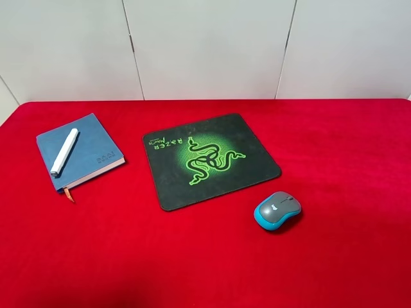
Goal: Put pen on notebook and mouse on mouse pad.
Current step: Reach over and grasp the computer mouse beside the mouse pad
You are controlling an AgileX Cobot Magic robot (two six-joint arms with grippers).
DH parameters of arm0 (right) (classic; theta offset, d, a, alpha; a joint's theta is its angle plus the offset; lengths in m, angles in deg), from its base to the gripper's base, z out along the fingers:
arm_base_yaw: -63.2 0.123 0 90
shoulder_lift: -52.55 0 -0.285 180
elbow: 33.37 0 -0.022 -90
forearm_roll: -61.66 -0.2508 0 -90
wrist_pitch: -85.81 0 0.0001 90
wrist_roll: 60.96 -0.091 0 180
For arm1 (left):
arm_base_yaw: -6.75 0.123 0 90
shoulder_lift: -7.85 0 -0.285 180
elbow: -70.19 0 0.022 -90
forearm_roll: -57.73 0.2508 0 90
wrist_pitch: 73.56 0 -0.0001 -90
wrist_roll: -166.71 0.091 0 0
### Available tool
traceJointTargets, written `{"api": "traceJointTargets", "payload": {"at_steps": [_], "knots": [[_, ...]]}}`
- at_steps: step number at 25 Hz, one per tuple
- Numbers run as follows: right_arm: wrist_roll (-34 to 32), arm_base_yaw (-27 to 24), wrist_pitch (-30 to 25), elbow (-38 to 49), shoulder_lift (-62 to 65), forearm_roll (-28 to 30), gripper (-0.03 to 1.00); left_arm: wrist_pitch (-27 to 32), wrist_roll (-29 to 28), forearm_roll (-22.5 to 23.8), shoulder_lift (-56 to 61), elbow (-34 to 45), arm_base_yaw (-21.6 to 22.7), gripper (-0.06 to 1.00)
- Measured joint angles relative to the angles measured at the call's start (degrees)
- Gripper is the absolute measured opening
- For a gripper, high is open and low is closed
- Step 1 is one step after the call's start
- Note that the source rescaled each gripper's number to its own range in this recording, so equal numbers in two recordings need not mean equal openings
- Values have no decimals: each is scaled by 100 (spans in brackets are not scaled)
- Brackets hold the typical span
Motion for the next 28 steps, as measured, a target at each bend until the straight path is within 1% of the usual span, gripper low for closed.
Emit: {"api": "traceJointTargets", "payload": {"at_steps": [7, 9, 13, 15, 18, 21, 24, 28], "knots": [[0, 0, 0, 0, 0, 0, 100, 7, -192, -7, 1888, 946, 0, 98], [0, 0, 0, 0, 0, 0, 100, 7, -234, -78, 2440, 1139, 0, 98], [0, 0, 0, 0, 0, 0, 100, 7, -231, -134, 3516, 1443, 0, 98], [0, 0, 0, 0, 0, 0, 100, 7, -101, -171, 3966, 1540, 0, 98], [0, 0, 0, 0, 0, 0, 100, 2, 269, -259, 4391, 1628, 0, 99], [0, 0, 0, 0, 0, 0, 100, 2, 662, -431, 4518, 1734, 0, 100], [0, 0, 0, 0, 0, 0, 100, -17, 815, -625, 4522, 1929, 0, 100], [0, 0, 0, 0, 0, 0, 100, -472, 845, -672, 4522, 2279, 0, 100]]}}
